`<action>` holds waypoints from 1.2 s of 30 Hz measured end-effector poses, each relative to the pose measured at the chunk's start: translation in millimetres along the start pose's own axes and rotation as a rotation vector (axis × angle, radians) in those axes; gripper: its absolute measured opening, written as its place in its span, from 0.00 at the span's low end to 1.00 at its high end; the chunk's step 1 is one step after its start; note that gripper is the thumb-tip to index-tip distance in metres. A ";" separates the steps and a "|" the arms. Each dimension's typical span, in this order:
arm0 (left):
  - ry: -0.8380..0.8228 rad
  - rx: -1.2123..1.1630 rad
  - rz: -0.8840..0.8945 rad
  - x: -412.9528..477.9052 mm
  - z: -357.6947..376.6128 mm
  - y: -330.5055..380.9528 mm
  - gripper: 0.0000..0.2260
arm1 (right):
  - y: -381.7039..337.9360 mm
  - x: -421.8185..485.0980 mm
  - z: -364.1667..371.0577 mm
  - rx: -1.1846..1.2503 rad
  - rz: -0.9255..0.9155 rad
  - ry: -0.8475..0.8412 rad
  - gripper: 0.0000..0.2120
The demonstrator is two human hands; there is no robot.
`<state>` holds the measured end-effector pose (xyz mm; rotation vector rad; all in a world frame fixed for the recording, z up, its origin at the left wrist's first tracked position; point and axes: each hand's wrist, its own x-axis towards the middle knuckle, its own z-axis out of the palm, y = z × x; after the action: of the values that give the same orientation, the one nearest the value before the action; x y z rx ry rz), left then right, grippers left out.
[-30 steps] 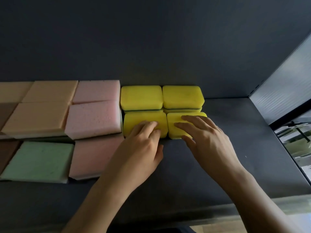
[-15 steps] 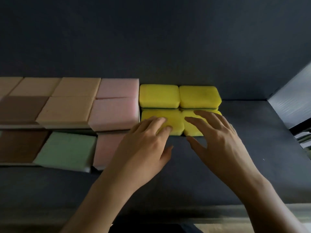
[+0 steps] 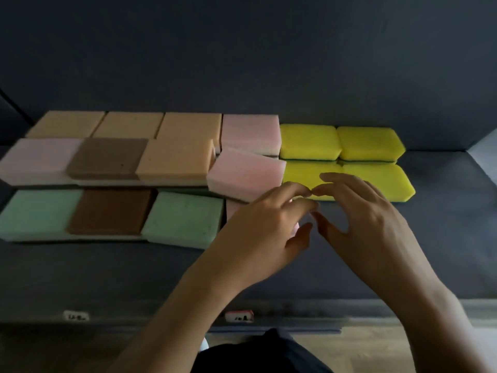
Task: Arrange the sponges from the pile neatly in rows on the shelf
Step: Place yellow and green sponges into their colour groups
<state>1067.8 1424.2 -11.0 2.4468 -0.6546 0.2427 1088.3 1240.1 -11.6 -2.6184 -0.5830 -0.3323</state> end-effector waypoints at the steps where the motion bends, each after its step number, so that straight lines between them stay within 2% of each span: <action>1: 0.006 -0.022 0.017 1.6 -1.1 -0.5 0.15 | 0.1 -1.1 -2.6 -0.007 0.017 0.008 0.17; 6: 0.020 -0.122 0.125 -1.5 -11.0 2.3 0.11 | -4.7 -6.8 -9.5 -0.021 0.060 0.052 0.18; 10: 0.058 -0.051 0.143 -14.0 -29.3 -2.0 0.11 | -21.4 -4.8 -4.0 0.012 0.055 0.082 0.18; 16: 0.131 0.247 0.009 -36.3 -67.5 -40.2 0.15 | -57.7 14.5 15.2 0.051 0.004 0.054 0.21; 22: 0.079 0.454 -0.205 -49.9 -90.5 -76.7 0.23 | -73.6 36.1 39.8 -0.037 0.003 -0.042 0.29; 26: 0.036 0.477 -0.243 -49.2 -89.6 -89.5 0.25 | -69.7 44.2 46.2 -0.002 0.001 -0.041 0.27; 31: 0.070 0.478 -0.226 -44.9 -88.1 -98.4 0.26 | -60.9 57.4 50.5 -0.016 -0.080 -0.012 0.25; 36: 0.070 0.466 -0.202 -44.9 -90.4 -98.5 0.23 | -57.9 60.1 55.9 -0.054 -0.024 -0.056 0.28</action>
<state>1076.8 1564.6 -0.5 2.9083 -0.3408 0.4380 1122.8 1334.0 -20.6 -2.6822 -0.6325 -0.2873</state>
